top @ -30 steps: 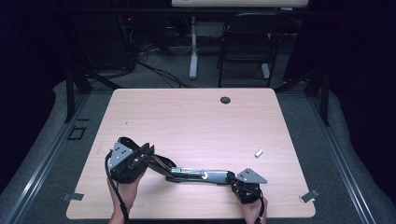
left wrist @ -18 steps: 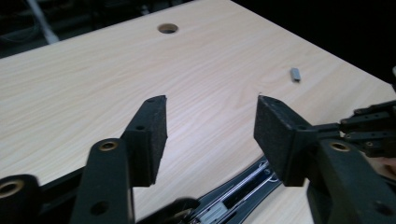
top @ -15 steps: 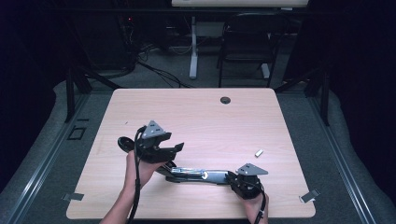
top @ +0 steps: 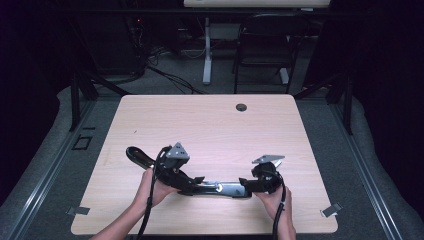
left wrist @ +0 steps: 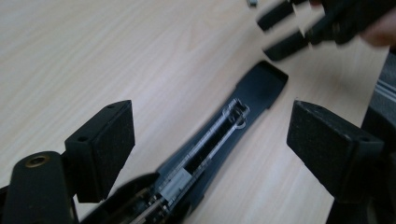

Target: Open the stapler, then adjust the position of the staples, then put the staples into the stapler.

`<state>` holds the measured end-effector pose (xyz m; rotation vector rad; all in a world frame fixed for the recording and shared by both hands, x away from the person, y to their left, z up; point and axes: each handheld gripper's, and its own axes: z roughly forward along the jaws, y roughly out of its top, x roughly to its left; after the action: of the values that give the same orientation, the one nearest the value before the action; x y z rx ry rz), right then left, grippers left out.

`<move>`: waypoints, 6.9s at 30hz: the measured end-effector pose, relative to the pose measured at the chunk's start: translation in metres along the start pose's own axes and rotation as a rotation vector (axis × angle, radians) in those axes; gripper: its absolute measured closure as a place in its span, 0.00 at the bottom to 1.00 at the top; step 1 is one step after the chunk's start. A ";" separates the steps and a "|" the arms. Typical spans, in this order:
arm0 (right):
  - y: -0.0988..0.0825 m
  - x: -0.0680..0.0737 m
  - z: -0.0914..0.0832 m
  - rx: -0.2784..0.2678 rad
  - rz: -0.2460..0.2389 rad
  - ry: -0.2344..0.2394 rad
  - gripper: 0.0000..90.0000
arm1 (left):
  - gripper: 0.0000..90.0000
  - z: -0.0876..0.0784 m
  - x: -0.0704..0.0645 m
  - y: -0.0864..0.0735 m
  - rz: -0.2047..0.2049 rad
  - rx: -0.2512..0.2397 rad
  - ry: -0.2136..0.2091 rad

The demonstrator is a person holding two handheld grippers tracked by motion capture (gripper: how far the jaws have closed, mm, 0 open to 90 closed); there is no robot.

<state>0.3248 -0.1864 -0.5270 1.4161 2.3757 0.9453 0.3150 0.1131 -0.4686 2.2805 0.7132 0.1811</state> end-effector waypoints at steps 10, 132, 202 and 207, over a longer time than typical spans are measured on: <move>0.050 -0.032 -0.005 0.167 0.000 -0.055 0.22 | 0.08 0.003 -0.009 -0.012 0.031 0.033 -0.025; 0.062 -0.123 0.045 0.650 0.140 -0.260 0.83 | 0.02 0.013 -0.027 -0.028 0.109 0.119 -0.113; 0.094 -0.040 0.022 0.577 -0.116 -0.015 0.87 | 0.00 0.013 -0.027 -0.032 0.114 0.123 -0.127; 0.099 -0.033 0.019 0.589 -0.162 0.003 0.87 | 0.00 0.012 -0.027 -0.032 0.118 0.115 -0.127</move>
<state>0.4211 -0.1742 -0.4842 1.3476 2.8552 0.2028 0.2826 0.1097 -0.4974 2.4213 0.5360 0.0503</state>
